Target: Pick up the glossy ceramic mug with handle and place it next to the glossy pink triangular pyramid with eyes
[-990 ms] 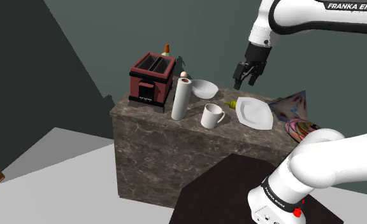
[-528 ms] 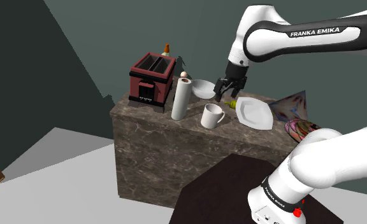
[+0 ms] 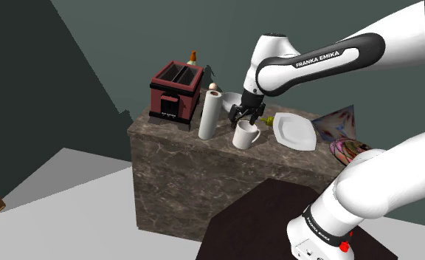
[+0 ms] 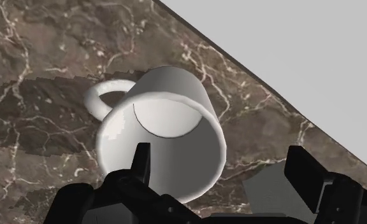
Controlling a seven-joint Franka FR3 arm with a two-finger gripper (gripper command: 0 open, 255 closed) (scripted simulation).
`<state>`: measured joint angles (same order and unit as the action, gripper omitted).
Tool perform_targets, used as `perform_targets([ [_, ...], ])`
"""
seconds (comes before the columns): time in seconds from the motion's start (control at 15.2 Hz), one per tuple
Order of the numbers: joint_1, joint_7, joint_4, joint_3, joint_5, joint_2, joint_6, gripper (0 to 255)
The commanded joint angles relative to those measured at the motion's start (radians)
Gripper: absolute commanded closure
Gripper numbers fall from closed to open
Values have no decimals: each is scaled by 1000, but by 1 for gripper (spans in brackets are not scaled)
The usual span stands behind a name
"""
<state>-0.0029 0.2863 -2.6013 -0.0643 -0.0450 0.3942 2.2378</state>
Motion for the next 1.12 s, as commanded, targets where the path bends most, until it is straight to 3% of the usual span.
perform_targets([
  [0.0, 0, 9, -11, -4, -1, -25, 38, 0],
  [0.33, -5, 15, -45, -5, -10, -80, 128, 0],
  [0.86, -5, 15, -45, -5, -10, -80, 128, 0],
  [0.92, -5, 15, -45, -5, -10, -80, 128, 255],
  [1.06, -5, 15, -45, -5, -10, -80, 128, 255],
])
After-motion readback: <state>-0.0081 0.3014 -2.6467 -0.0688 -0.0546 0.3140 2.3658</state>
